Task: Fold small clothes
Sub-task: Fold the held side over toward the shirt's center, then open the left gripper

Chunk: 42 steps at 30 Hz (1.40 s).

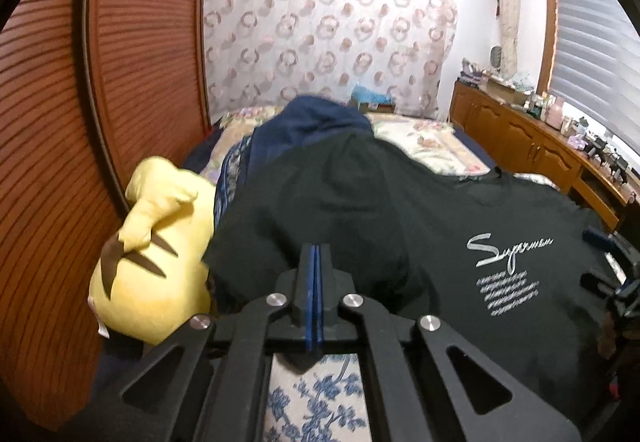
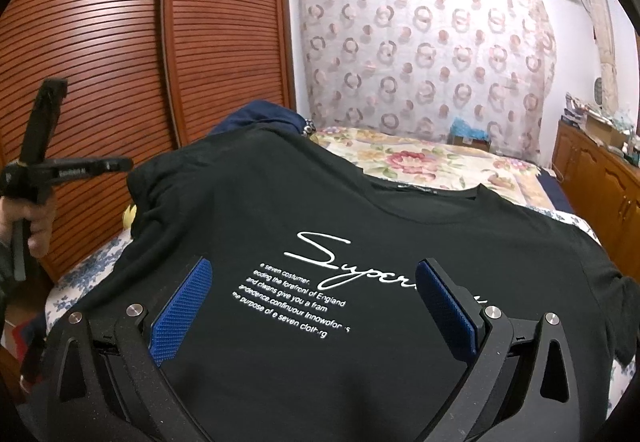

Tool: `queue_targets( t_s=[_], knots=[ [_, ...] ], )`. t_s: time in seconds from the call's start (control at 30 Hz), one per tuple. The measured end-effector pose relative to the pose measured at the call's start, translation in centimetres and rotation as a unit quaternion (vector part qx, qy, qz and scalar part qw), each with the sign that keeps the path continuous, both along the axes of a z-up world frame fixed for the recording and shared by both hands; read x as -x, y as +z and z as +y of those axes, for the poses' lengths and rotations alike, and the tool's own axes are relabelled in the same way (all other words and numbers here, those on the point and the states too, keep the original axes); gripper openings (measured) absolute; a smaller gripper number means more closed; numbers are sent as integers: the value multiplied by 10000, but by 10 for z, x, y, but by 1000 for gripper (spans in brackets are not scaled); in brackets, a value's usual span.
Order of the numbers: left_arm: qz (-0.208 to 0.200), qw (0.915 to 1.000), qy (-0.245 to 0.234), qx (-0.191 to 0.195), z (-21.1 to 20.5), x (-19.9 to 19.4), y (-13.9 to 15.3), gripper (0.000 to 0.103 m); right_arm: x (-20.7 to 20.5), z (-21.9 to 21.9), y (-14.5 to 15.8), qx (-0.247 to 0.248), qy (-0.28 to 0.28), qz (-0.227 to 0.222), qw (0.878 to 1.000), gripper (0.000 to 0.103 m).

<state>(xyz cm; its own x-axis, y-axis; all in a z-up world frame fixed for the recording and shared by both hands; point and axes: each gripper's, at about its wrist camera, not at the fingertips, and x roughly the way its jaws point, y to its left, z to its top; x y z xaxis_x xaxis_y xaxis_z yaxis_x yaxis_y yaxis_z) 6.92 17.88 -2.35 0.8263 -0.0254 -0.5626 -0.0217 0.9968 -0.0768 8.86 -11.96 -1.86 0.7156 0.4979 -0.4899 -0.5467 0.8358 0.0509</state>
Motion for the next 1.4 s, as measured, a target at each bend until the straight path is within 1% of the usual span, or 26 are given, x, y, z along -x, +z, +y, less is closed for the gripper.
queue_targets(
  t_s=[0.07, 0.17, 0.23, 0.3, 0.33, 0.47, 0.57, 0.63, 0.73, 0.83, 1.03, 1.23, 1.3, 1.33, 1.37, 1.4],
  knots=[
    [-81, 9999, -34, -51, -2, -1, 9, 0, -1, -1, 0, 7, -18, -11, 10000, 103],
    [-211, 9997, 41, -141, -1, 2, 19, 0, -2, -5, -1, -19, -33, -14, 10000, 103],
    [-115, 9998, 85, -157, 3, 4, 18, 0, -2, -5, -1, -8, -16, -12, 10000, 103],
    [46, 9996, 192, -224, 7, 6, 12, 0, -3, -5, 0, 17, 20, -8, 10000, 103],
    [165, 9994, 221, -219, 10, 8, 5, 3, -3, -4, 0, 23, 20, -14, 10000, 103],
    [596, 9978, 266, -86, 17, 8, -27, 7, -3, -6, -1, -6, 40, 22, 10000, 103],
    [897, 9955, 245, 192, 22, 1, -49, 12, -2, 2, 0, 45, 61, 64, 10000, 103],
    [1001, 9942, 201, 346, 22, -3, -58, 16, -1, 4, 0, 67, 64, 71, 9999, 103],
    [1121, 9922, 199, 512, 22, -7, -66, 20, -1, 4, 1, 52, 44, 73, 9999, 103],
    [1276, 9890, 18, 748, 23, -9, -71, 22, -2, 3, 0, 35, 17, 89, 10000, 103],
    [1607, 9858, 162, 453, 19, -15, -81, 25, -2, 4, -1, 43, 23, 72, 10000, 103],
    [1628, 9852, 221, 487, 19, -20, -81, 25, -3, 4, -2, 47, 8, 69, 10000, 103],
    [1588, 9862, 181, 430, 18, -21, -82, 25, -3, 5, -2, 50, 5, 72, 10000, 103],
    [1552, 9871, 123, 369, 17, -22, -82, 23, -3, 5, -3, 54, 4, 73, 10000, 103],
    [1519, 9878, 46, 349, 16, -21, -82, 15, -3, 5, -3, 57, 0, 75, 10000, 103],
    [1478, 9881, -59, 417, 16, -20, -81, 3, -3, 4, -3, 57, -4, 80, 10000, 103]
  ],
)
